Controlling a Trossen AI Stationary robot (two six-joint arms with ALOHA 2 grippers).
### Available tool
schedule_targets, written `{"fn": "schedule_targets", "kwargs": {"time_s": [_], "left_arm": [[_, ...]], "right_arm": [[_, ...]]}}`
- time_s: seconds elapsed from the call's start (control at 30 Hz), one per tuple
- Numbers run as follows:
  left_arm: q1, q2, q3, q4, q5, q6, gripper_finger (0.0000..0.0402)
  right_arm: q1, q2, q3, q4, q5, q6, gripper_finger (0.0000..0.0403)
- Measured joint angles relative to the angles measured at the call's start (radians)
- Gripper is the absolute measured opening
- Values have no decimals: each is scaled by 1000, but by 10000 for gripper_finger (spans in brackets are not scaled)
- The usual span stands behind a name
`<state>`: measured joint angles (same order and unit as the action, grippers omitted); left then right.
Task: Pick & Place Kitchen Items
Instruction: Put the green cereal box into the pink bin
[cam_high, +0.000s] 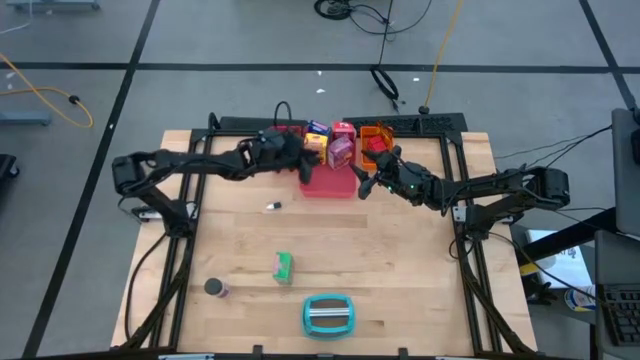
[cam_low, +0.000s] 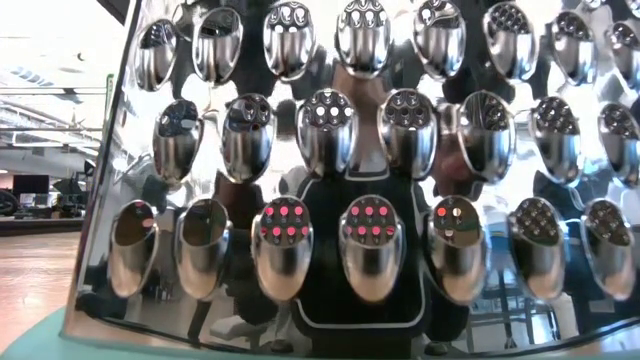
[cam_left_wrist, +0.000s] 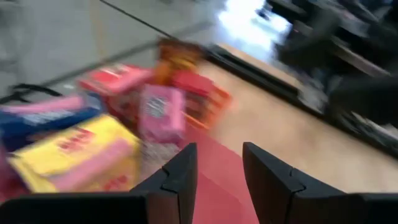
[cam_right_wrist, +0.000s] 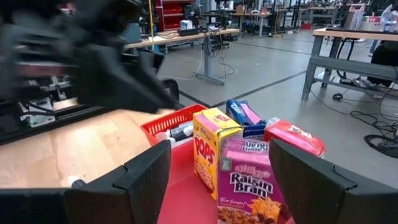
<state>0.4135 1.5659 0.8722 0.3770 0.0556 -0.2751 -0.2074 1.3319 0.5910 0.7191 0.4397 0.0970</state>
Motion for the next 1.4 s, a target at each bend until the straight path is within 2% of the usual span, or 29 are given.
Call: {"fn": "schedule_targets", "kwargs": {"time_s": [0.1, 0.23, 0.4, 0.53, 0.77, 1.07, 1.23, 1.4], "left_arm": [[-24, -60, 0, -127, 86, 54, 127], [-78, -139, 0, -285, 149, 141, 127], [-161, -214, 0, -452, 156, 214, 127], [-228, -240, 1, -528, 156, 210, 127], [-344, -245, 1, -627, 151, 66, 127], [-467, -245, 1, -758, -8, -126, 127], [-517, -245, 1, -759, -27, -208, 127], [-549, -245, 1, -799, -88, -258, 127]], "right_arm": [[0, 0, 0, 1, 0, 4, 263], [0, 0, 0, 1, 0, 4, 263], [0, 0, 0, 1, 0, 4, 263], [0, 0, 0, 1, 0, 4, 263], [0, 0, 0, 3, 0, 4, 263], [0, 0, 0, 2, 0, 3, 263], [0, 0, 0, 2, -1, 3, 263], [0, 0, 0, 2, -1, 3, 263]]}}
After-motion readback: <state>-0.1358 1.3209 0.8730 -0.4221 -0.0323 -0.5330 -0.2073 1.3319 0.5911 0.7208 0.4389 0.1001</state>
